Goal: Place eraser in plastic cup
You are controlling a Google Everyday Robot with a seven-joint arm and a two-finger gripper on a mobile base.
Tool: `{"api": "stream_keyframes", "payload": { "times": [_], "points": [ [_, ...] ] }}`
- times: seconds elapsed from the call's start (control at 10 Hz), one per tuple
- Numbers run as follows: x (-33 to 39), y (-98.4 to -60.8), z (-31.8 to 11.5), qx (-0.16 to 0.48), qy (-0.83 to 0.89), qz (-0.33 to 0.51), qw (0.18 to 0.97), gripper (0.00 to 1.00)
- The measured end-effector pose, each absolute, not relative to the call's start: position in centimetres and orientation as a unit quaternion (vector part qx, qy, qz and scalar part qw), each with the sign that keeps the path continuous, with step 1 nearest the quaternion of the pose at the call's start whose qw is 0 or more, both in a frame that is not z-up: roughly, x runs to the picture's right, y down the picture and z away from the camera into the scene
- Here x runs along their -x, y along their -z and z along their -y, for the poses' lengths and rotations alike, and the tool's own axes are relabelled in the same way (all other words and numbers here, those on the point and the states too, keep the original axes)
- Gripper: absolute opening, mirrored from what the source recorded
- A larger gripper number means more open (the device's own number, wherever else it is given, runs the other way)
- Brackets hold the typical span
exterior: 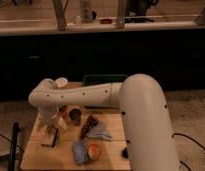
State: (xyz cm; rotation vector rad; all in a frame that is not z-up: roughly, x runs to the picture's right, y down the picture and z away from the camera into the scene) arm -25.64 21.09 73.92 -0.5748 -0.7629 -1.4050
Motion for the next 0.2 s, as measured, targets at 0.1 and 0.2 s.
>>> {"api": "stream_keyframes", "payload": {
  "times": [0.1,0.2],
  "points": [
    [25.6,-73.86,-21.02,0.252,0.62,0.338,0.662,0.8],
    [25.5,-73.83,-20.97,0.25,0.62,0.339,0.662,0.8]
  ]
}}
